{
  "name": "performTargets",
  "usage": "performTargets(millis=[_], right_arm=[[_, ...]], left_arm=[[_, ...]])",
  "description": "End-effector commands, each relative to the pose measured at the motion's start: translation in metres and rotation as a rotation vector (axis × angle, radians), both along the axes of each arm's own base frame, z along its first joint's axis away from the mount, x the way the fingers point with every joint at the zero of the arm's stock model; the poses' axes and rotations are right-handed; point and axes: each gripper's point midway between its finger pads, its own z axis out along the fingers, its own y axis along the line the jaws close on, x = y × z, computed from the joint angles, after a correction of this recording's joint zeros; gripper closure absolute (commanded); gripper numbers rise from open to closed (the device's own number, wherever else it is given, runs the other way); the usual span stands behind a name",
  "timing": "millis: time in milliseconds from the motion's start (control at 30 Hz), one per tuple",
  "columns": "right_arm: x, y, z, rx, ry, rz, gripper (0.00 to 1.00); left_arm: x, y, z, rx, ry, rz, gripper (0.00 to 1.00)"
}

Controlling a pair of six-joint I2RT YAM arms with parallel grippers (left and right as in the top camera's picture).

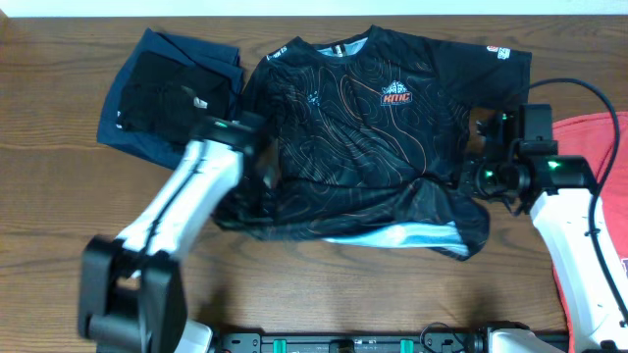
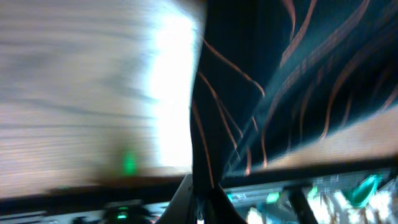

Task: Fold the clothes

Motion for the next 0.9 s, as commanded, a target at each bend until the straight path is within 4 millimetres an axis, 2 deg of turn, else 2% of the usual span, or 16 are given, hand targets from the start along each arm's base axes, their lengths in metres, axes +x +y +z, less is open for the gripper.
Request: performTargets(millis=[0, 133, 233, 367, 533, 700, 867], right_arm=[[-0.009, -0.016, -0.013, -0.031, 0.068, -0.050, 0.78], [-0.027, -0.008, -0.032, 0.002, 0.154, -0.034, 0.68], [-0.036, 0.001, -0.047, 0.034, 0.183, -0.003, 0.64], [-0.048, 0.018, -0.069, 0.111, 0.199, 0.031, 0.64], [-0.050, 0.054, -0.081, 0.280, 0.141, 0.129, 0.64], [-0.062, 0.058, -0.100, 0.273, 0.169, 0.100, 0.69], [-0.074, 0.055, -0.115, 0.257, 0.195, 0.085, 0.57]], left_arm=[[0.019, 0.032, 0.026, 0.071, -0.132, 0.046, 0.94], [0.021, 0.047, 0.040, 0.063, -0.194, 0.116, 0.94], [0.021, 0.050, 0.047, 0.061, -0.223, 0.133, 0.94], [0.022, 0.050, 0.050, 0.056, -0.243, 0.135, 0.94], [0.024, 0.049, 0.050, 0.055, -0.249, 0.135, 0.94], [0.024, 0.049, 0.050, 0.055, -0.252, 0.135, 0.94], [0.025, 0.049, 0.050, 0.054, -0.254, 0.135, 0.94]])
